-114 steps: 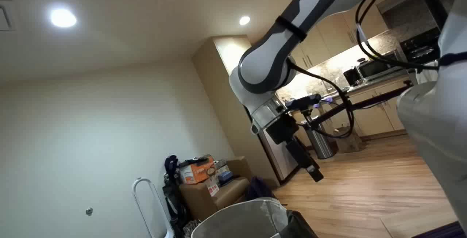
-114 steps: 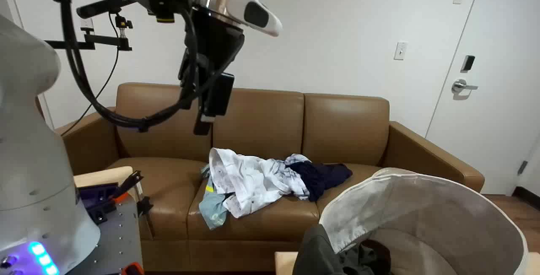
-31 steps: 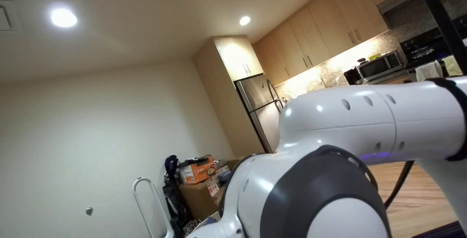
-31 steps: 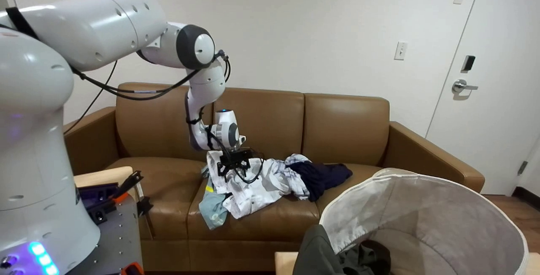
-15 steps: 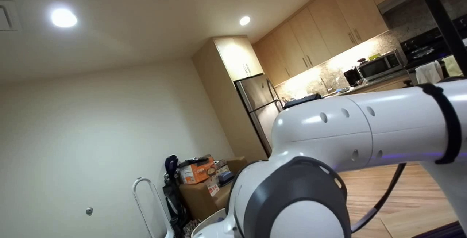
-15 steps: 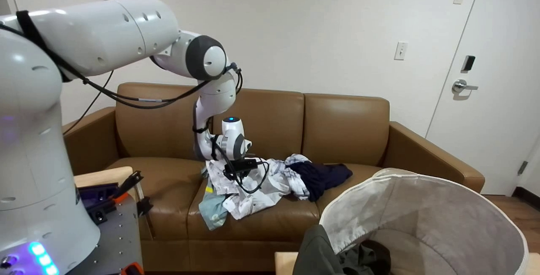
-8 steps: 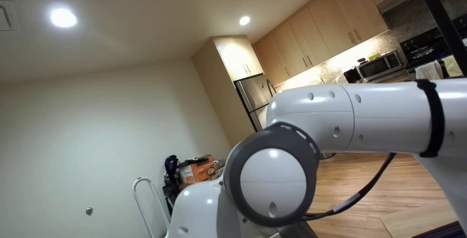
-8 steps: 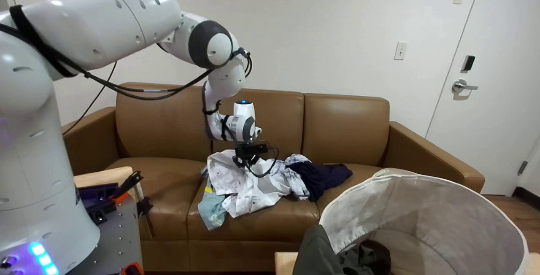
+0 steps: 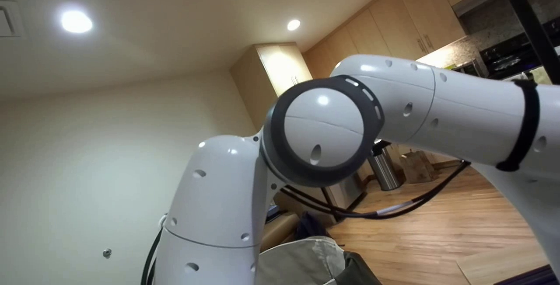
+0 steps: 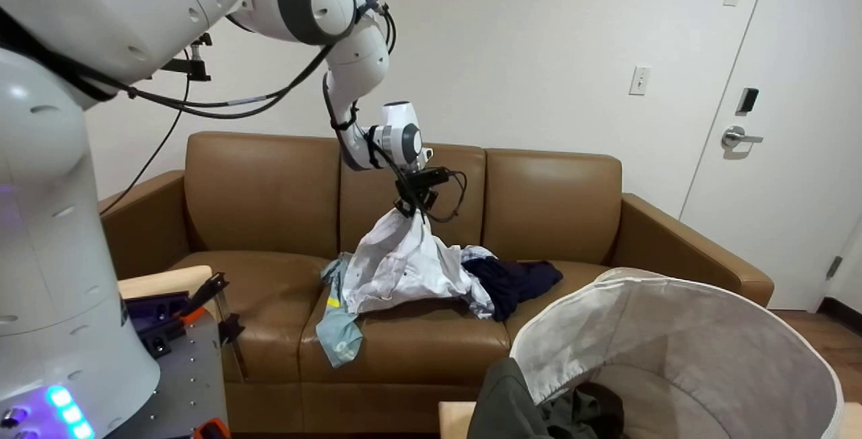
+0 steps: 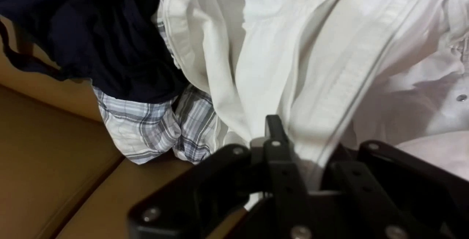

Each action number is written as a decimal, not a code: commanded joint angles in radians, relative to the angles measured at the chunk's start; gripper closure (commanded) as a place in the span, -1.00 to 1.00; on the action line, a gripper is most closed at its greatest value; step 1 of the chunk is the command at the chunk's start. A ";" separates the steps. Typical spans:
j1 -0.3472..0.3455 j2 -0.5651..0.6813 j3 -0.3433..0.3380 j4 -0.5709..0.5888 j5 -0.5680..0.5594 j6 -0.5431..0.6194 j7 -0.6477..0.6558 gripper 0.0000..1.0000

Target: Pick the white shorts on the sofa and put them in the laundry bag

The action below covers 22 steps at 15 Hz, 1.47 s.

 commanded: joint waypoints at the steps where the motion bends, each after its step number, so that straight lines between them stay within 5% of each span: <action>1: 0.006 0.037 0.004 0.037 0.016 -0.015 -0.006 0.96; 9: 0.101 -0.127 -0.181 0.191 -0.078 0.002 0.119 0.95; 13: 0.181 -0.262 -0.316 0.179 -0.264 -0.008 0.272 0.96; 14: 0.177 -0.273 -0.314 0.165 -0.306 -0.022 0.298 0.96; 15: 0.117 -0.217 -0.232 0.231 -0.263 -0.018 0.239 0.84; 22: 0.115 -0.291 -0.241 0.249 -0.356 -0.122 0.278 0.96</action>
